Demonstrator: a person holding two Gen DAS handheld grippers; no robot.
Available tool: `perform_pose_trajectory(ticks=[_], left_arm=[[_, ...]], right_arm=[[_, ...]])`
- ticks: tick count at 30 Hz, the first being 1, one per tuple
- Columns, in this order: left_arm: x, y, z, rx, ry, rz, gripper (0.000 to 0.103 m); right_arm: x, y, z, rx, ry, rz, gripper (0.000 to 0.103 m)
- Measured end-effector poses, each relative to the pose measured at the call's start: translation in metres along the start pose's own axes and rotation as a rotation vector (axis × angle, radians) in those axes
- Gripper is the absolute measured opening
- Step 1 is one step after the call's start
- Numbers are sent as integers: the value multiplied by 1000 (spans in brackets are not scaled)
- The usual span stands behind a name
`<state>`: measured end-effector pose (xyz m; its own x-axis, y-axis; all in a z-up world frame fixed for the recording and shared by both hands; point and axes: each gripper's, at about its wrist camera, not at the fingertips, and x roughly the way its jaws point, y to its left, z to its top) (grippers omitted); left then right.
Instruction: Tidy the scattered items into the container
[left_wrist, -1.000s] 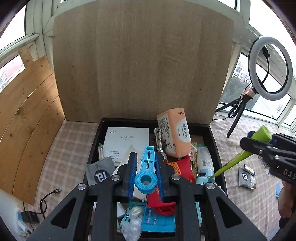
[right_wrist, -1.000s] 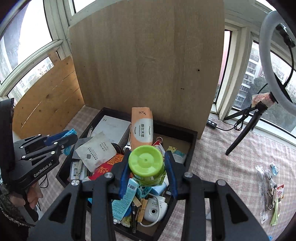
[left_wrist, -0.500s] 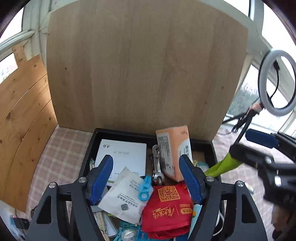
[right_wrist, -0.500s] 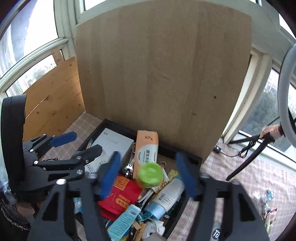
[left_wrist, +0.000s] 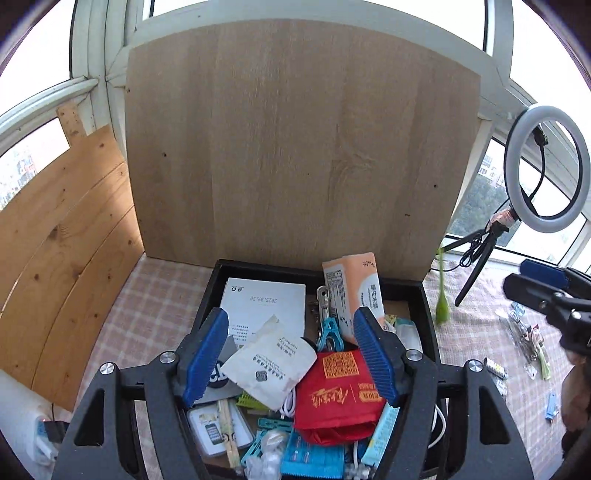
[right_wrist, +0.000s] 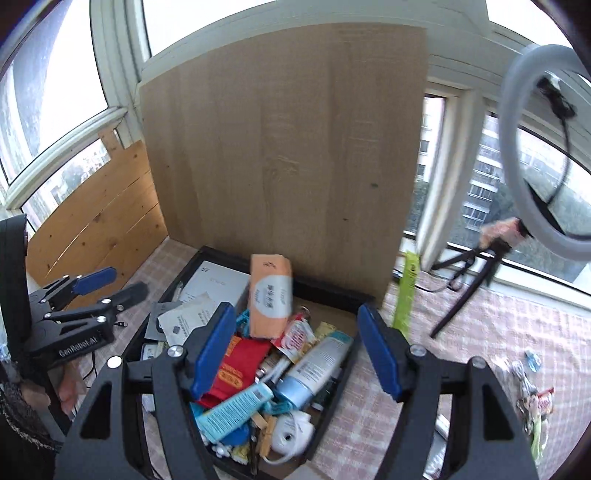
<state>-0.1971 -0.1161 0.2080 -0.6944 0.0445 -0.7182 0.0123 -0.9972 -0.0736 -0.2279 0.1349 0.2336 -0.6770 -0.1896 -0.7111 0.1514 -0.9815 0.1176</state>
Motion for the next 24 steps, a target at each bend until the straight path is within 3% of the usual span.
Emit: perform_pose_trajectory(ticks=[11, 24], left_arm=[[-39, -53, -32, 55, -7, -35, 67], [-34, -194, -80, 182, 63, -148, 66]], right_arm=[[-95, -127, -73, 196, -33, -142, 68], [-179, -263, -164, 315, 0, -278, 68]])
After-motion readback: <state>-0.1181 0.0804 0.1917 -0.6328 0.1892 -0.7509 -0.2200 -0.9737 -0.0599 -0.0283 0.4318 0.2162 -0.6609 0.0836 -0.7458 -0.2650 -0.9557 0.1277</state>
